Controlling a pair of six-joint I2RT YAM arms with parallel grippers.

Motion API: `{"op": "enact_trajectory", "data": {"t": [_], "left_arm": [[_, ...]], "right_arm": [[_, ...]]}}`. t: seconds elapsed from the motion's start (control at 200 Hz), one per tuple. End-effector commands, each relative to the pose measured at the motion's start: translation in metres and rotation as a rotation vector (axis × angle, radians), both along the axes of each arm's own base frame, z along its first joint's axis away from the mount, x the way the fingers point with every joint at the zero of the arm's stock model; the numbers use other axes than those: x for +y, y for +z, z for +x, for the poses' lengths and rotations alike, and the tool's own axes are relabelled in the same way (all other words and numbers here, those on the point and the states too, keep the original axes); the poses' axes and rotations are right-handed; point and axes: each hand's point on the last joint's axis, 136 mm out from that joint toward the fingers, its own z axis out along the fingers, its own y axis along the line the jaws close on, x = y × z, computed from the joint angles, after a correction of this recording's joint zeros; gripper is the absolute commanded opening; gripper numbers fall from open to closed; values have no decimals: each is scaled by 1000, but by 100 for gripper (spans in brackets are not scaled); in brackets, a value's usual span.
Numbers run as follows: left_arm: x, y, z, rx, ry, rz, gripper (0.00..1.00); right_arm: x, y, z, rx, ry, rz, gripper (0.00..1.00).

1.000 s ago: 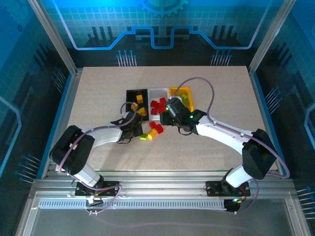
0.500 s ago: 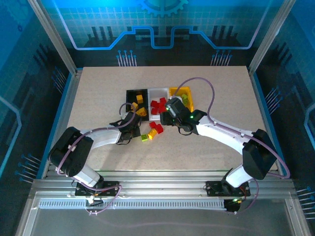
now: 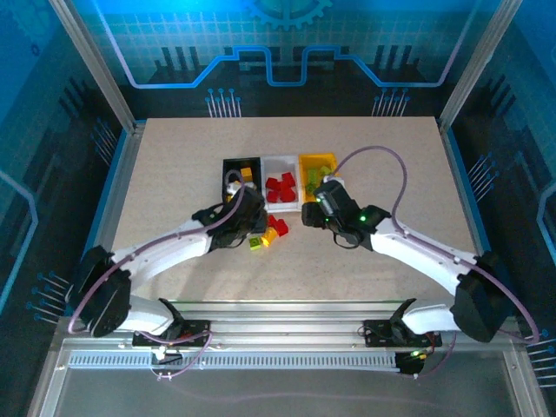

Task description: Sort the legos into containers by color

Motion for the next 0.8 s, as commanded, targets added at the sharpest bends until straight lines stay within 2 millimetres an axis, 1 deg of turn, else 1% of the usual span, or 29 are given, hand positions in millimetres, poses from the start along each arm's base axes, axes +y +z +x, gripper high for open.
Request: {"op": "enact_trajectory", "data": {"t": [0.0,0.07,0.09,0.095,0.125,0.185,0.21,0.27,0.285,0.315,0.42,0.46,0.54,0.615,0.72,0.795], "left_arm": [[-43,20,24,-22,-78,-31,31],[-72,27,45,-46,-118,-32,31],[-79,26,51,-43,-124,-29,31],[-80,29,53,-48,-125,-34,31],[-90,27,62,-43,-134,-32,31],[-108,28,80,-47,-149,-27,30],[-113,25,86,-43,-153,-18,30],[-126,27,102,-52,-159,-8,30],[-129,21,106,-46,-161,0,30],[-134,22,113,-49,-162,4,31],[-150,10,130,-31,-168,30,31],[-154,6,135,-25,-170,35,33],[-160,1,143,-18,-167,42,40],[-163,3,145,-13,-167,33,55],[-165,24,144,-42,-167,-15,73],[-162,47,139,-77,-166,-52,81]], "right_arm": [[-25,-5,-10,1,-72,-3,70],[-34,-9,-18,10,-81,-15,70],[-37,-10,-20,13,-85,-20,70],[-38,-11,-21,14,-85,-22,70],[-41,-11,-23,15,-90,-22,70],[-47,-11,-28,16,-98,-24,70],[-49,-11,-30,15,-101,-21,70],[-53,-11,-34,16,-107,-20,70],[-55,-11,-35,16,-110,-20,70],[-57,-12,-37,16,-113,-19,71],[-61,-12,-41,18,-122,-15,71],[-62,-12,-42,19,-124,-12,71],[-63,-11,-43,19,-125,-9,71],[-62,-9,-42,16,-121,-1,71],[-61,-6,-42,15,-114,2,72],[-59,-5,-41,12,-112,5,73]]}}
